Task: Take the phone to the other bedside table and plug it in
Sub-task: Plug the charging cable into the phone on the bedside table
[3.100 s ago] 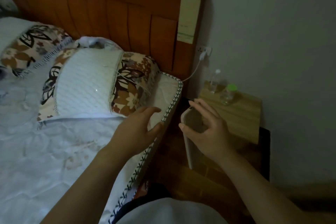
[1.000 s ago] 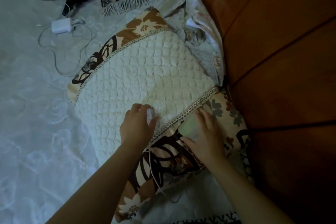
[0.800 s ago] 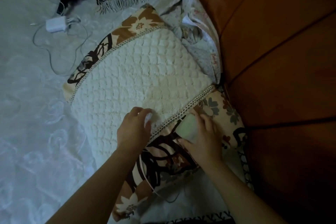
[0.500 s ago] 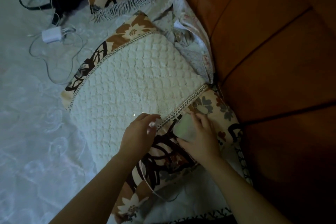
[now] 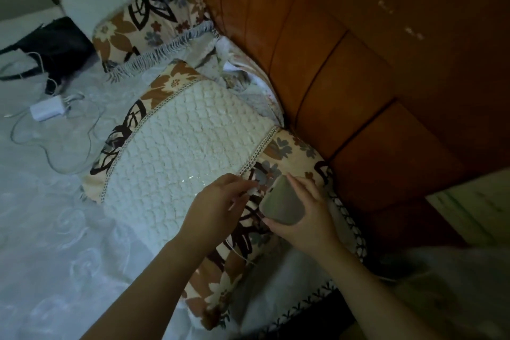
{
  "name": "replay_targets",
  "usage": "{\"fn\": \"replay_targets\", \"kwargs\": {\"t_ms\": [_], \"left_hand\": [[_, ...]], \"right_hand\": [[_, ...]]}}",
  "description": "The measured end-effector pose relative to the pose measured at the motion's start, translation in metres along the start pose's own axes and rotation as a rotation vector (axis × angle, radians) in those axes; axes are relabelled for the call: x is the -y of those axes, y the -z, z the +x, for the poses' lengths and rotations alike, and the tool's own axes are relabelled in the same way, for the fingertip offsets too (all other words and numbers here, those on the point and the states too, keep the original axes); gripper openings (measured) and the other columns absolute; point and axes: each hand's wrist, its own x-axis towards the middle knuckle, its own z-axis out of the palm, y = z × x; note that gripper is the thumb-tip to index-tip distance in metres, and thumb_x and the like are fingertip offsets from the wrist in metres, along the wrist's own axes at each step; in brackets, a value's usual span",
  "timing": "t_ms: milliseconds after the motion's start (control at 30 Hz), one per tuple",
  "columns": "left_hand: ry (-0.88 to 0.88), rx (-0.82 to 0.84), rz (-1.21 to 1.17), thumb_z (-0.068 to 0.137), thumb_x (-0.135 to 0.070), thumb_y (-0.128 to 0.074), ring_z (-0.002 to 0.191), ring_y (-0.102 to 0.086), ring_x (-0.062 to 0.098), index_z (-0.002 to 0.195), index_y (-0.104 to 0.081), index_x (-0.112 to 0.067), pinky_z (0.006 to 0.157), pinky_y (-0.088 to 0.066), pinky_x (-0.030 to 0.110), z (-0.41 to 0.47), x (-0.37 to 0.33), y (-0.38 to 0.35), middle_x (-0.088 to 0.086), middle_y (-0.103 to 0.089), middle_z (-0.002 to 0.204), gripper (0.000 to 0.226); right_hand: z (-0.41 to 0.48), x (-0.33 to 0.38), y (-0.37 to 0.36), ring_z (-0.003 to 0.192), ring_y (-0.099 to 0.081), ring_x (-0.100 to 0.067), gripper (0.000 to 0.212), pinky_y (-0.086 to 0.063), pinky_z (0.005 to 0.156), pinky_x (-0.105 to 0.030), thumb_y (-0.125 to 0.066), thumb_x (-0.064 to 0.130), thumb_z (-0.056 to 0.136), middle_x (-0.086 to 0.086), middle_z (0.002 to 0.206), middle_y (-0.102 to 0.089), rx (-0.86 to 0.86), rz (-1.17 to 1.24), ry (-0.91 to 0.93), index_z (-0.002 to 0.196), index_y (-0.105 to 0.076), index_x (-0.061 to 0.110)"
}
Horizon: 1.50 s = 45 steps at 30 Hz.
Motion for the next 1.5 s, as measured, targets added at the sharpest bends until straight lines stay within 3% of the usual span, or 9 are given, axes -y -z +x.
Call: {"fn": "replay_targets", "kwargs": {"t_ms": [167, 367, 500, 600, 667, 767, 900, 1133, 1500], "left_hand": [[-0.207, 0.056, -0.065, 0.084, -0.011, -0.061, 0.088, -0.062, 0.011, 0.113, -0.063, -0.025, 0.076, -0.053, 0.027, -0.036, -0.019, 0.013, 0.0, -0.067, 0.106, 0.032], [-0.459, 0.185, -0.091, 0.082, -0.008, -0.061, 0.095, -0.063, 0.018, 0.105, -0.067, -0.017, 0.082, -0.054, 0.036, -0.075, -0.05, 0.014, 0.004, -0.069, 0.105, 0.025], [-0.647, 0.287, -0.097, 0.083, -0.008, -0.06, 0.09, -0.06, 0.012, 0.107, -0.066, -0.018, 0.076, -0.052, 0.023, -0.1, -0.079, 0.001, 0.005, -0.068, 0.104, 0.027], [-0.737, 0.351, -0.096, 0.085, -0.011, -0.058, 0.085, -0.05, -0.003, 0.107, -0.065, -0.02, 0.071, -0.042, 0.004, -0.117, -0.101, -0.016, 0.0, -0.067, 0.102, 0.025], [-0.78, 0.405, -0.09, 0.087, -0.015, -0.056, 0.084, -0.054, 0.0, 0.108, -0.064, -0.021, 0.071, -0.043, 0.007, -0.128, -0.115, -0.028, -0.001, -0.066, 0.103, 0.023], [-0.861, 0.481, -0.092, 0.088, -0.017, -0.056, 0.085, -0.06, 0.01, 0.108, -0.065, -0.023, 0.071, -0.053, 0.027, -0.143, -0.137, -0.044, -0.001, -0.066, 0.103, 0.023], [-0.976, 0.545, -0.046, 0.088, -0.015, -0.055, 0.086, -0.059, 0.012, 0.109, -0.065, -0.022, 0.07, -0.05, 0.026, -0.158, -0.169, -0.065, 0.0, -0.067, 0.104, 0.024], [-1.066, 0.685, 0.041, 0.087, -0.012, -0.054, 0.092, -0.06, 0.018, 0.107, -0.066, -0.018, 0.074, -0.043, 0.022, -0.182, -0.221, -0.11, 0.002, -0.066, 0.106, 0.024], [-0.977, 0.785, -0.028, 0.082, -0.016, -0.064, 0.083, -0.06, 0.01, 0.103, -0.068, -0.021, 0.074, -0.049, 0.024, -0.217, -0.284, -0.17, -0.002, -0.067, 0.097, 0.022]], "right_hand": [[-0.065, 0.031, 0.008, 0.116, -0.024, 0.009, 0.093, -0.018, 0.085, 0.005, -0.078, 0.05, 0.062, 0.021, 0.128, -0.029, -0.102, -0.028, -0.059, 0.14, -0.031, 0.03], [-0.156, 0.057, 0.019, 0.122, -0.032, -0.005, 0.09, -0.035, 0.097, -0.028, -0.072, 0.057, 0.064, 0.018, 0.129, -0.032, -0.279, -0.083, -0.137, 0.14, -0.03, 0.034], [-0.218, 0.063, 0.023, 0.115, -0.027, 0.007, 0.089, -0.022, 0.089, -0.001, -0.073, 0.055, 0.066, 0.029, 0.119, -0.026, -0.406, -0.112, -0.215, 0.141, -0.029, 0.033], [-0.26, 0.066, 0.027, 0.109, -0.024, 0.011, 0.089, -0.02, 0.083, 0.004, -0.073, 0.055, 0.066, 0.03, 0.117, -0.025, -0.462, -0.111, -0.299, 0.14, -0.029, 0.035], [-0.286, 0.066, 0.03, 0.111, -0.026, 0.008, 0.09, -0.019, 0.085, 0.003, -0.074, 0.054, 0.064, 0.021, 0.122, -0.029, -0.52, -0.136, -0.344, 0.14, -0.031, 0.032], [-0.322, 0.065, 0.033, 0.115, -0.027, 0.007, 0.091, -0.017, 0.088, 0.003, -0.077, 0.051, 0.063, 0.018, 0.125, -0.031, -0.578, -0.14, -0.397, 0.139, -0.033, 0.029], [-0.361, 0.06, 0.042, 0.118, -0.029, 0.006, 0.092, -0.023, 0.09, -0.004, -0.076, 0.052, 0.061, 0.017, 0.128, -0.033, -0.639, -0.137, -0.464, 0.139, -0.033, 0.028], [-0.421, 0.038, 0.06, 0.115, -0.025, 0.007, 0.094, -0.033, 0.09, -0.025, -0.074, 0.056, 0.06, 0.022, 0.13, -0.027, -0.641, -0.204, -0.571, 0.139, -0.03, 0.029], [-0.492, -0.003, 0.105, 0.125, -0.023, -0.004, 0.095, -0.031, 0.099, -0.027, -0.075, 0.05, 0.063, 0.014, 0.14, -0.024, -0.626, -0.142, -0.62, 0.141, -0.025, 0.032]]}}
